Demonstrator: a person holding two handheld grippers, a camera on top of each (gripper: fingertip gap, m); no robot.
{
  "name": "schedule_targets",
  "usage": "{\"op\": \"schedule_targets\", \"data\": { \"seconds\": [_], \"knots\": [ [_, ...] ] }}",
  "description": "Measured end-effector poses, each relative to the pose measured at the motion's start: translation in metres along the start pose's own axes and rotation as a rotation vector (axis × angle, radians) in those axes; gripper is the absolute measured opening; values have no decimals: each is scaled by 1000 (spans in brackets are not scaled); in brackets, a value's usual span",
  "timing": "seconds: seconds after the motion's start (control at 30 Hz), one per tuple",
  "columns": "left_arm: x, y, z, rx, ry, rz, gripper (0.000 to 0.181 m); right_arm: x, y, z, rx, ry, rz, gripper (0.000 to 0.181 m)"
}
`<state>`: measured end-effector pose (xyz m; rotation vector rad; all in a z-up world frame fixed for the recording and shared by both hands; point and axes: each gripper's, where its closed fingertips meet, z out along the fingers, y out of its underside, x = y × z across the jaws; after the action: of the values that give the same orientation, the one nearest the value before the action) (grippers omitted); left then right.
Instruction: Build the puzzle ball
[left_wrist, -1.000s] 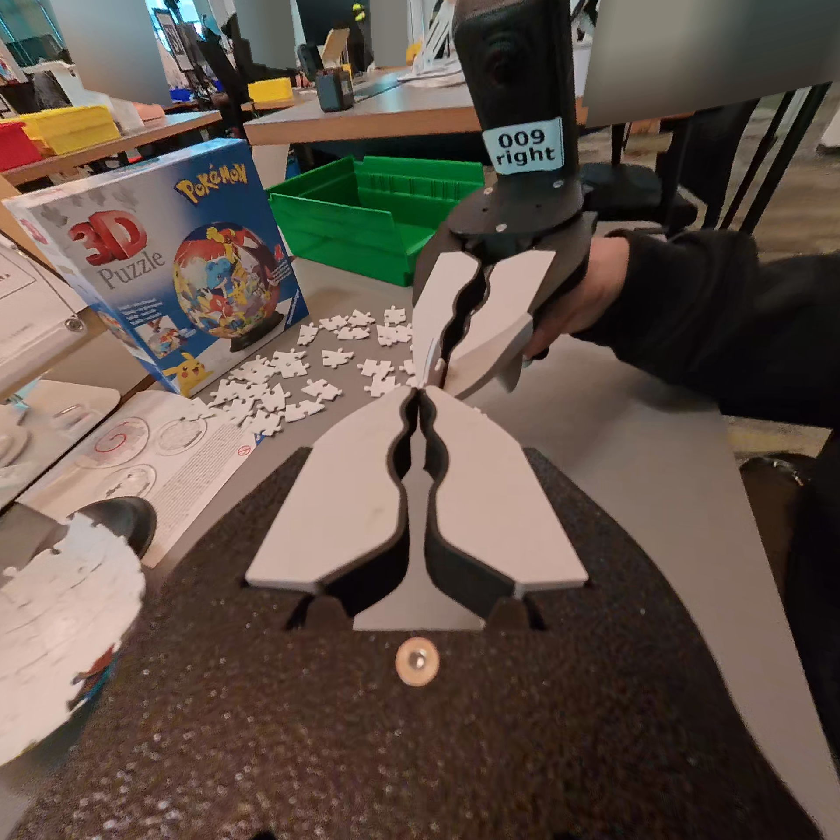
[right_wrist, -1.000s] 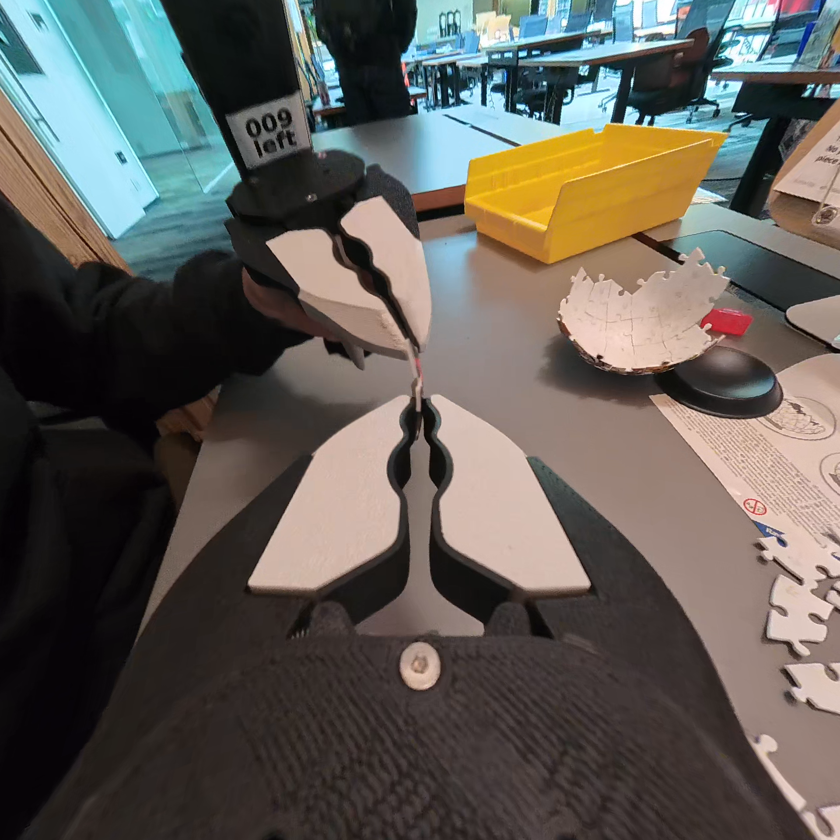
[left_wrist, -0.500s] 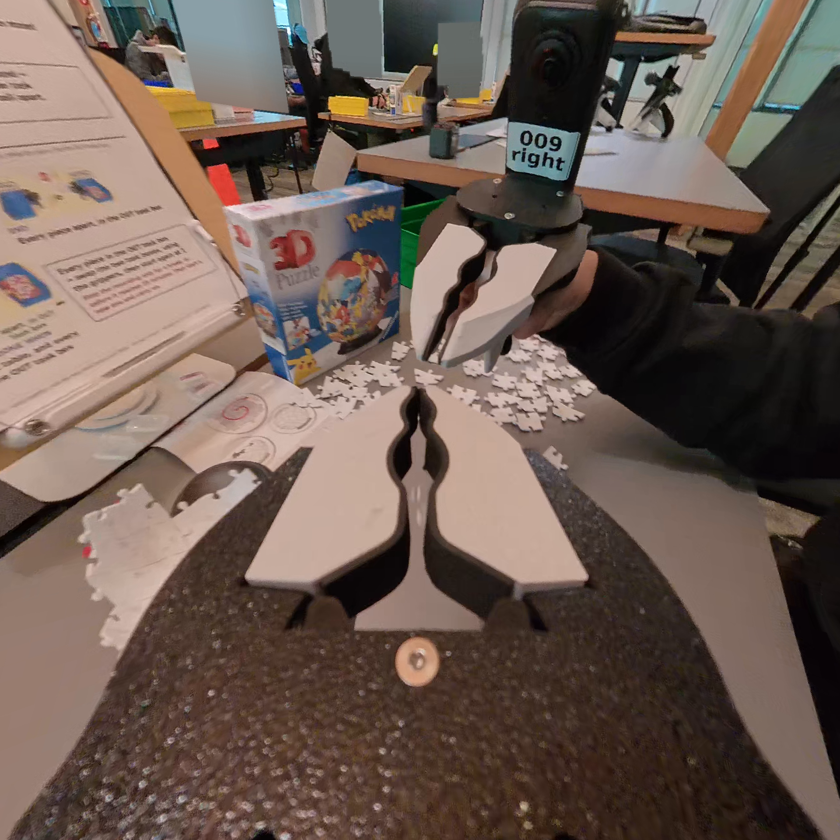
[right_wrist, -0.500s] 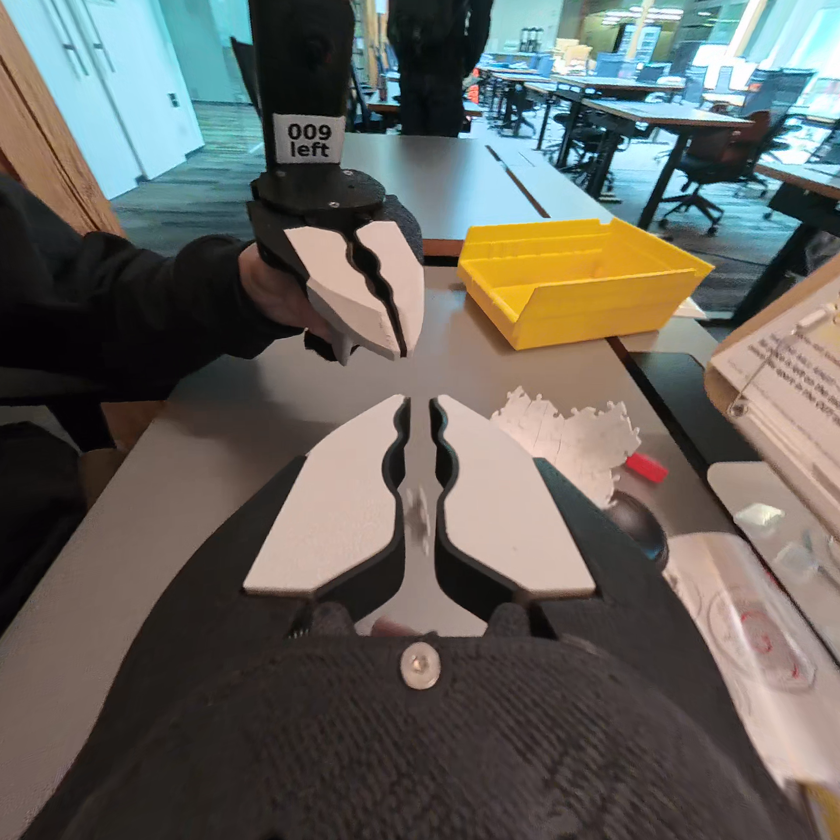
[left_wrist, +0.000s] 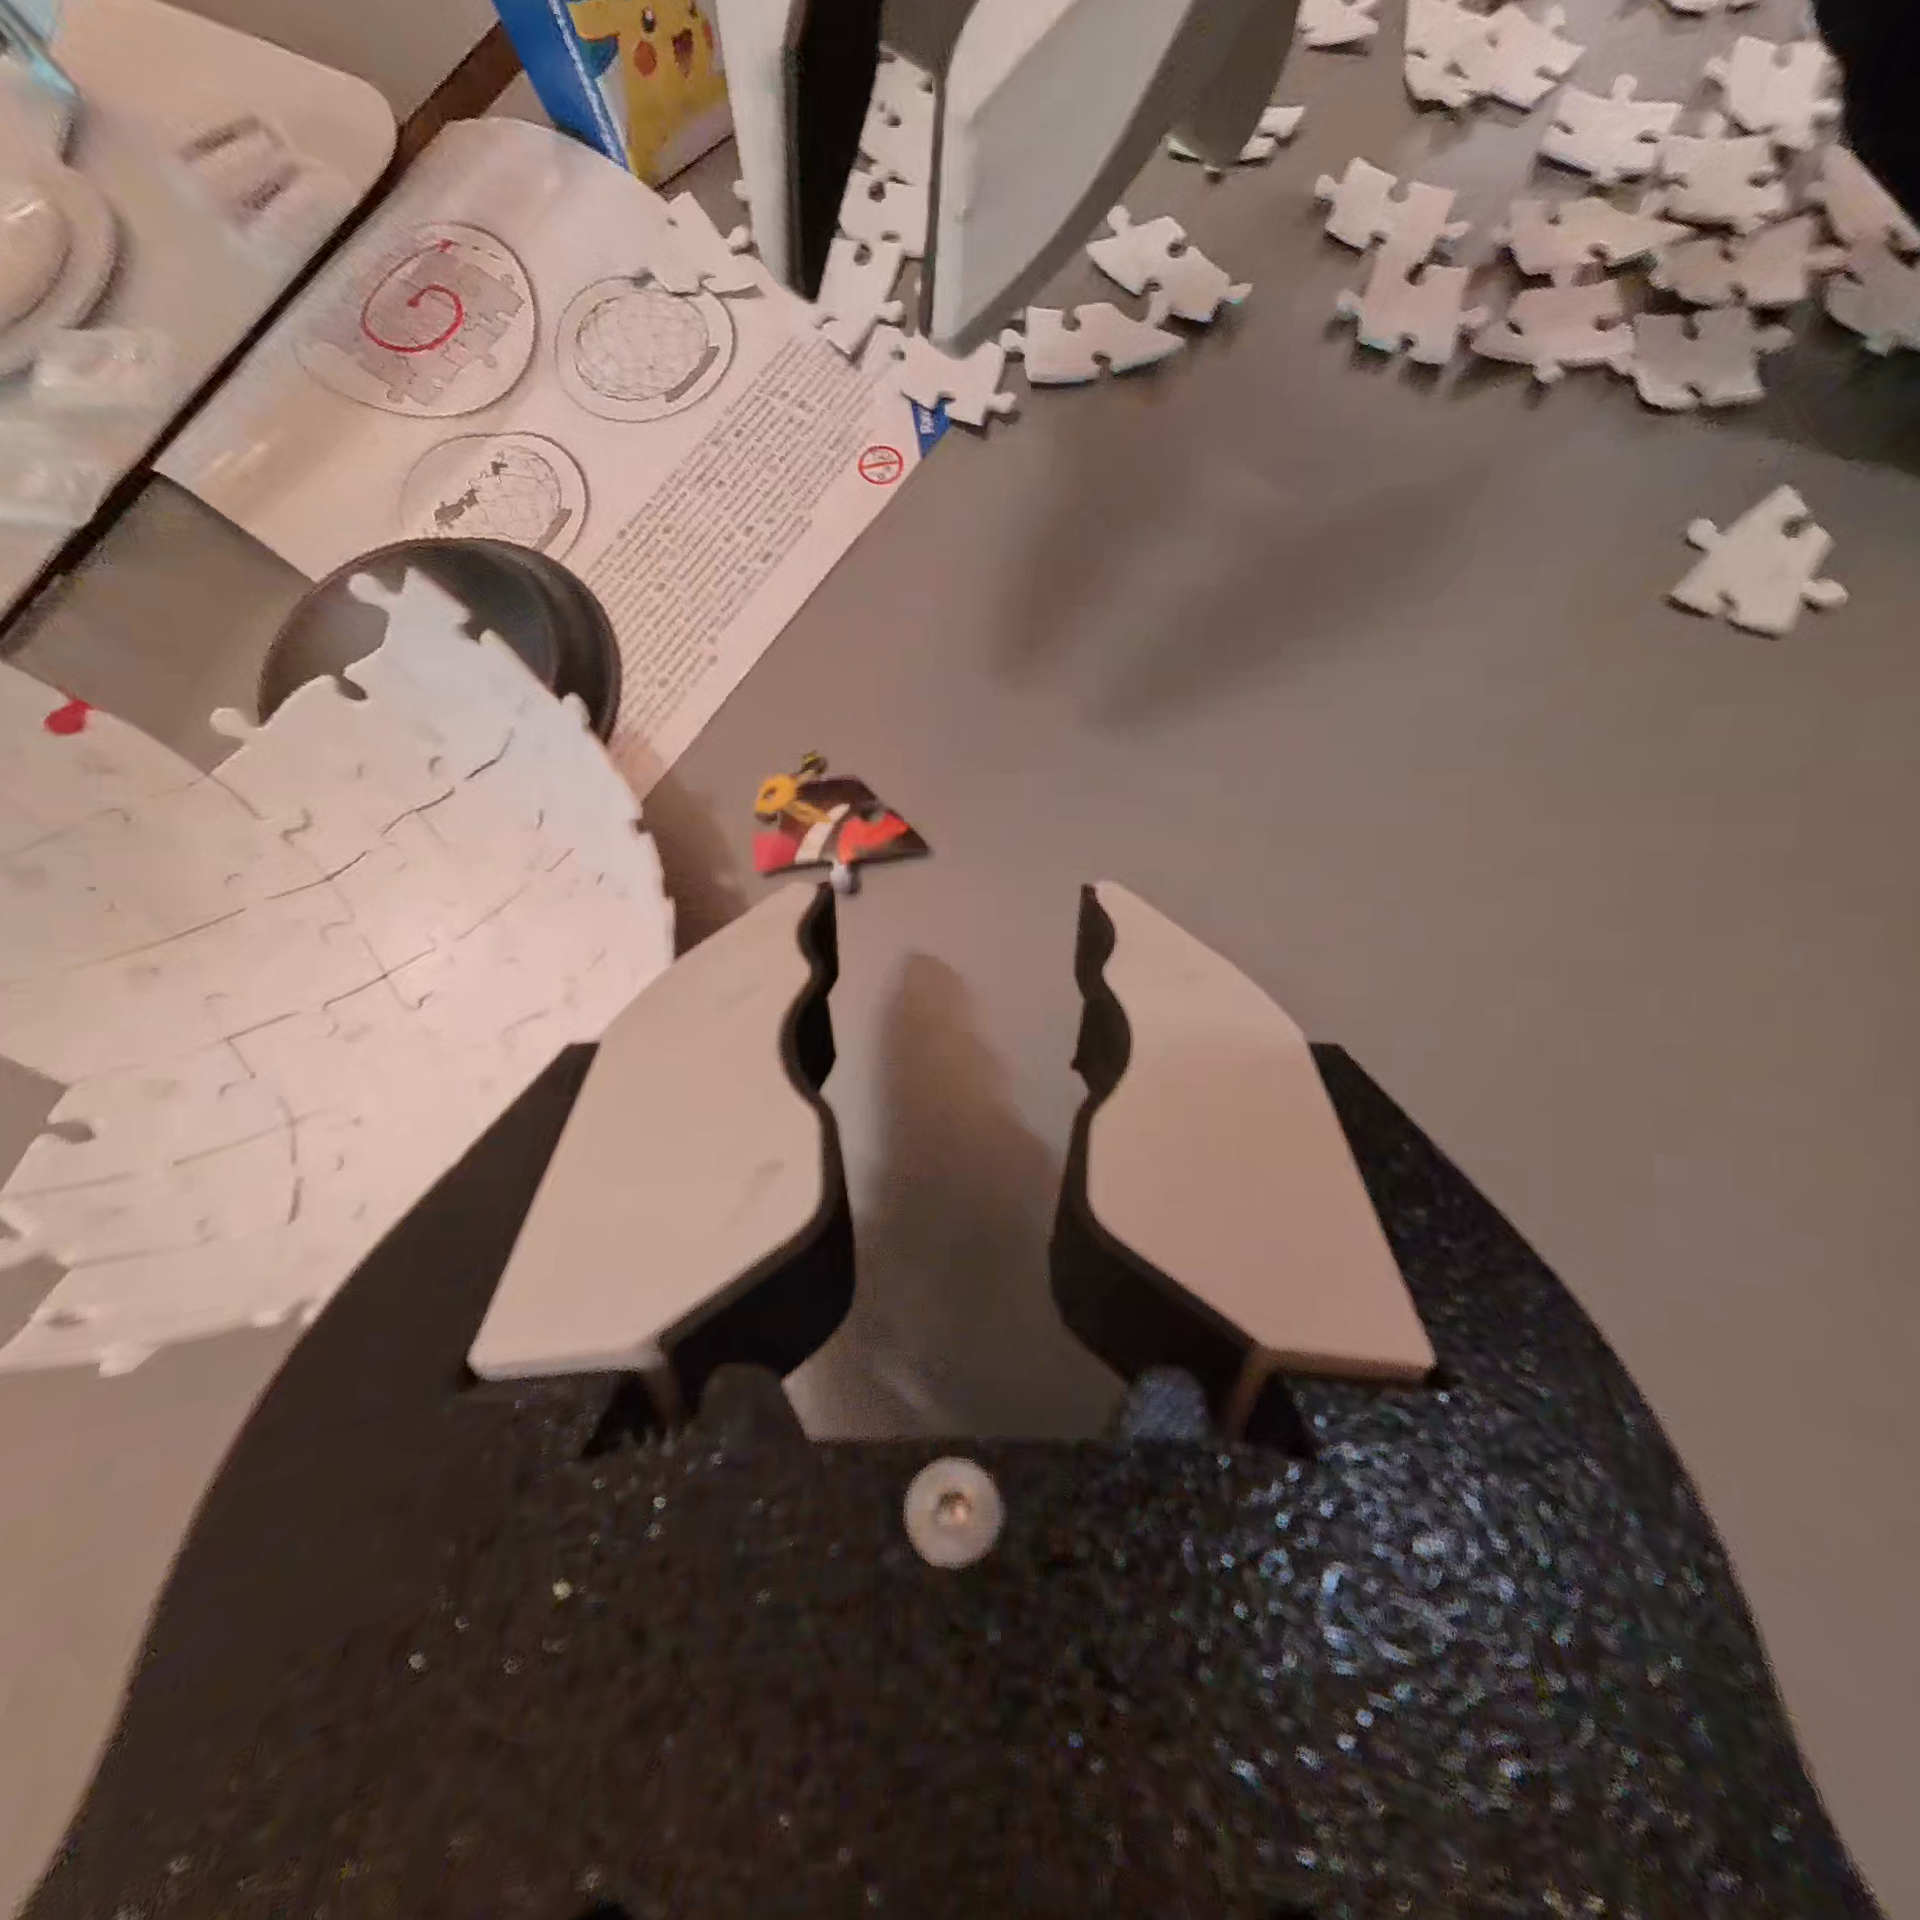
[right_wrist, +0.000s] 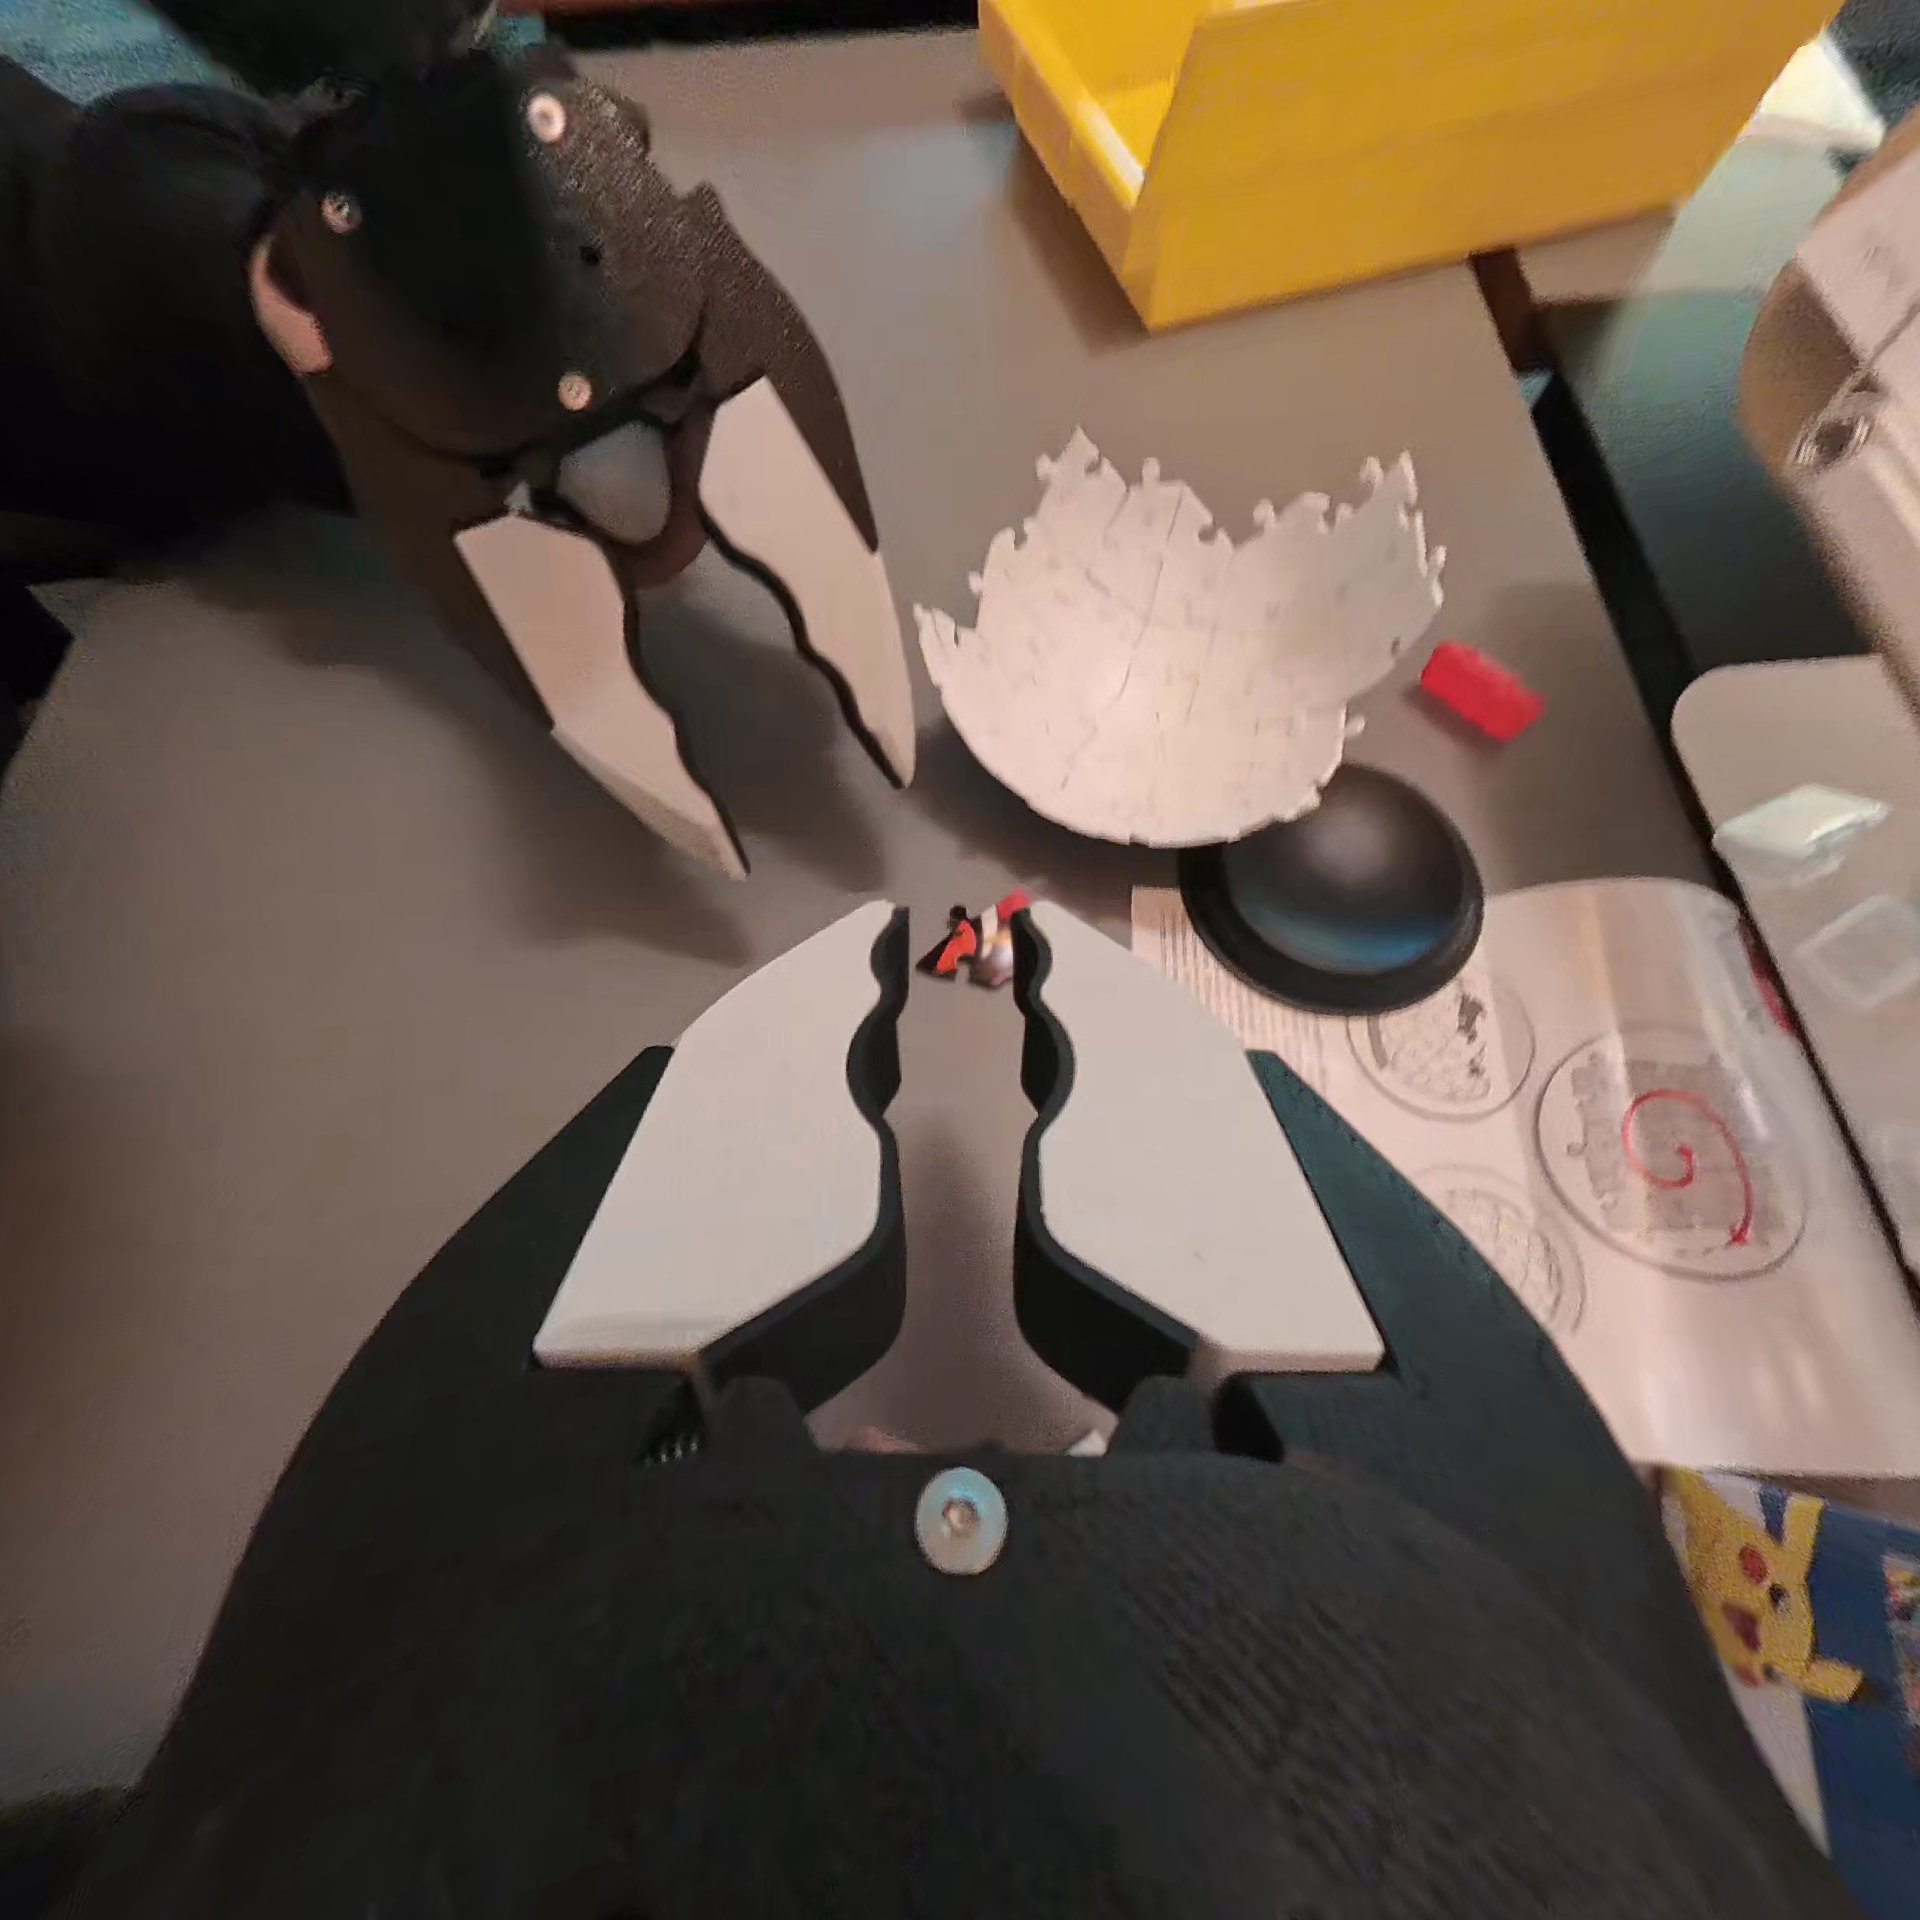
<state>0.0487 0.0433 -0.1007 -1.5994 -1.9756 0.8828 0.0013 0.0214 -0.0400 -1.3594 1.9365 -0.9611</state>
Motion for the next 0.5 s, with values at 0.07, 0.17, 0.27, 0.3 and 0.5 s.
{"op": "schedule_targets", "data": {
  "seconds": [0.07, 0.17, 0.27, 0.3, 0.5],
  "knots": [
    [-9, -7, 13, 1, -84, -59, 40, 5, 11, -2, -32, 24, 33, 18],
    [-19, -9, 26, -66, -173, -189, 40, 12, 19, -7, -25, 66, 62, 18],
    [-24, 5, 38, -229, -254, -223, 40, 19, 23, -16, -23, 88, 100, 18],
    [-25, 6, 40, -252, -279, -232, 40, 21, 22, -19, -12, 101, 105, 18],
    [-30, 6, 52, -284, -384, -298, 32, 20, 16, -28, 38, 87, 93, 18]
  ]
}}
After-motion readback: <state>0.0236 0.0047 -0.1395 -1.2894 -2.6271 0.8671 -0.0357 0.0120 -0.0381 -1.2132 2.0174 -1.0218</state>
